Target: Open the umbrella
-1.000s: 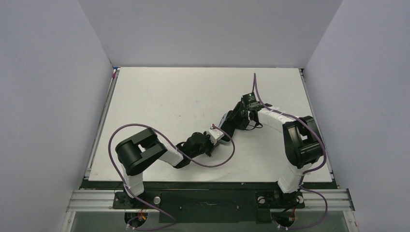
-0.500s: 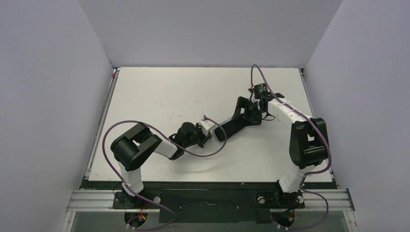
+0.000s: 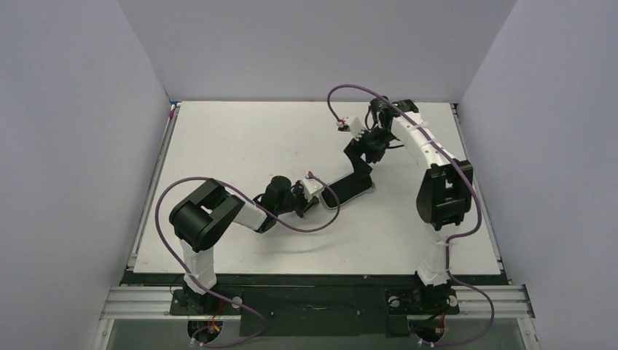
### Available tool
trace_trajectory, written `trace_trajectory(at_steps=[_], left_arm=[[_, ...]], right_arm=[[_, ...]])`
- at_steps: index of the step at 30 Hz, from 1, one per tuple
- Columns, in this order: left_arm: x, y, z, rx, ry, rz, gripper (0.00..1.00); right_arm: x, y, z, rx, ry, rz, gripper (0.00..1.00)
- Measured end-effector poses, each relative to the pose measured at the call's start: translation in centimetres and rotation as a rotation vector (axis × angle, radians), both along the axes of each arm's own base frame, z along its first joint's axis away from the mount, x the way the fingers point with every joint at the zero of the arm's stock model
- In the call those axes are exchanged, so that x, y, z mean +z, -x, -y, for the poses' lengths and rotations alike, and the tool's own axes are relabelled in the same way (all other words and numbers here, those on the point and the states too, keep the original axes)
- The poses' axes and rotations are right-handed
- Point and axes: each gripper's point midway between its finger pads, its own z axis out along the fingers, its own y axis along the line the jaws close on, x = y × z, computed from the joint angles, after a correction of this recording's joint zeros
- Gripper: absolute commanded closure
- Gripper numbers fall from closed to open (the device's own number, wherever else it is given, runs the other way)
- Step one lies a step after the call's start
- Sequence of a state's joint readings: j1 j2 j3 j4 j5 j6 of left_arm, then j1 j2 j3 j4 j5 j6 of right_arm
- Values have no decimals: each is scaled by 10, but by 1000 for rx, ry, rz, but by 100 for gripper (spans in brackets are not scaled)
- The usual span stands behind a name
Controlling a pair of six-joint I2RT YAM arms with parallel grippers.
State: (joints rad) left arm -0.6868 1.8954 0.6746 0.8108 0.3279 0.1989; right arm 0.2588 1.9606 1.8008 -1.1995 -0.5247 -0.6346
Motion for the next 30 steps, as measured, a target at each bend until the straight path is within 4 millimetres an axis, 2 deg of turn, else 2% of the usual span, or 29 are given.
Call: trace_trajectory(at_steps=[2, 5, 7, 9, 12, 15, 19, 21, 25, 30], left_arm=[[0, -2, 0, -2, -1, -7, 100], [0, -5, -3, 1, -1, -15, 100], [0, -5, -4, 1, -1, -16, 100], [0, -5, -4, -1, 0, -17, 100], [0, -5, -4, -6, 1, -18, 100], [0, -5, -4, -11, 0, -15, 100], [0, -5, -4, -17, -4, -9, 100], [0, -5, -4, -20, -6, -4, 100], [-1, -3, -5, -28, -9, 1, 100], [-1, 6, -9, -65, -21, 24, 100]], right_arm=[[-12, -8, -2, 45, 5, -39, 18], [-32, -7, 5, 106, 1, -97, 17], [-32, -5, 8, 158, 4, -90, 17], [-24, -9, 5, 223, 3, -48, 17], [-12, -14, -16, 327, -4, 30, 18], [-8, -10, -42, 427, -14, 65, 18], [-29, 3, -67, 520, -21, 20, 21], [-47, 7, -71, 535, -18, -28, 28], [-75, 16, -67, 524, -10, -125, 50], [-77, 28, -65, 490, -23, -171, 74]])
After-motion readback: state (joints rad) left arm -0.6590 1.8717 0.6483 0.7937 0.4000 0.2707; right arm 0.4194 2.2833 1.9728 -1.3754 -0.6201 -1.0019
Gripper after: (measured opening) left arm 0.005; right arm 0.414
